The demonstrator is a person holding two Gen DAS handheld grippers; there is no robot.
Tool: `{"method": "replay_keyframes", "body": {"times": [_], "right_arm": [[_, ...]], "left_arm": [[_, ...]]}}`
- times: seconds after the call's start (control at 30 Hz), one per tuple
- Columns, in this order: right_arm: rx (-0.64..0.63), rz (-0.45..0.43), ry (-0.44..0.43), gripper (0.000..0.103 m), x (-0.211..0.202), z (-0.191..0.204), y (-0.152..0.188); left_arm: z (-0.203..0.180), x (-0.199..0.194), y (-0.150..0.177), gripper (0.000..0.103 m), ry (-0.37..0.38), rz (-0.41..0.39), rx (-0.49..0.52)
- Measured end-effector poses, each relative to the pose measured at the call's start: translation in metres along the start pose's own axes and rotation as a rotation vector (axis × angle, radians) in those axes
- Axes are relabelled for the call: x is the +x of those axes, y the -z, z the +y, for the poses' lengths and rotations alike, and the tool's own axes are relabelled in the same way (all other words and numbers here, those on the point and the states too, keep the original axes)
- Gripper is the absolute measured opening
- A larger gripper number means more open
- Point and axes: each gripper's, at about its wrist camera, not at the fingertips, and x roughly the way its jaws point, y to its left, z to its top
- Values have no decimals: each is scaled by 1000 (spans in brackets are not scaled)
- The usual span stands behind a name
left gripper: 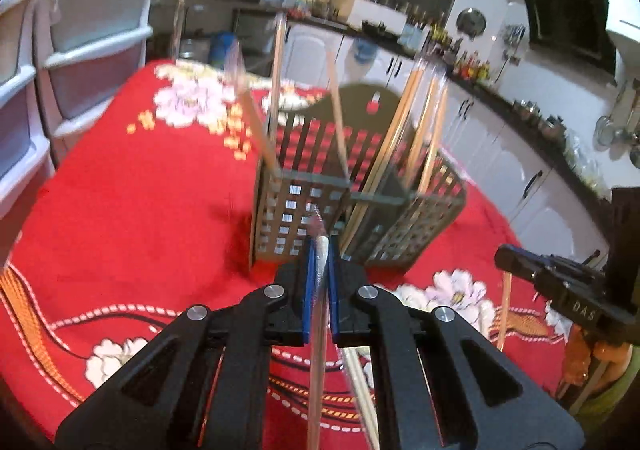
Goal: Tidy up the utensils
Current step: 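Lift the chopsticks with the right tool while the left tool carries its pair above the caddy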
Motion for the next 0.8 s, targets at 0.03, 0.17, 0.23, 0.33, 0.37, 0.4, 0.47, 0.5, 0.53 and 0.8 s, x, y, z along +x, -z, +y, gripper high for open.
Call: {"method": "replay_keyframes", "body": {"times": [0.03,0.17,0.23,0.33,0.37,0.4,0.47,0.5,0.53,0.8], "right_arm": [[-8,-10,-3,12,-4,2,-2],[-49,-56,-11,12,-18,16,-10],[-63,-75,-15,11,-24,22,-15],[-82,-104,-21,11,-32,29,-20],[-88,-114,-21,11,-34,31,-22],[-96,-127,-19,11,-37,33,-24],[-107,-150,-14,11,-42,37,-28],[-111,-161,-12,11,-44,38,-31],[-113,-170,-11,11,-47,39,-32],[-128,-248,-2,11,-61,45,-54]], "left_arm": [[-1,-5,-3,2,5,-16,-1],[-5,-18,-14,1,11,-58,7],[-6,-23,-19,1,18,-71,7],[-8,-29,-25,1,27,-94,11],[-8,-31,-28,1,29,-102,12],[-9,-33,-31,1,30,-111,15],[-11,-37,-37,1,31,-127,20],[-10,-38,-39,1,33,-132,21],[-11,-39,-42,1,35,-140,22],[-21,-45,-66,1,50,-197,36]]}}
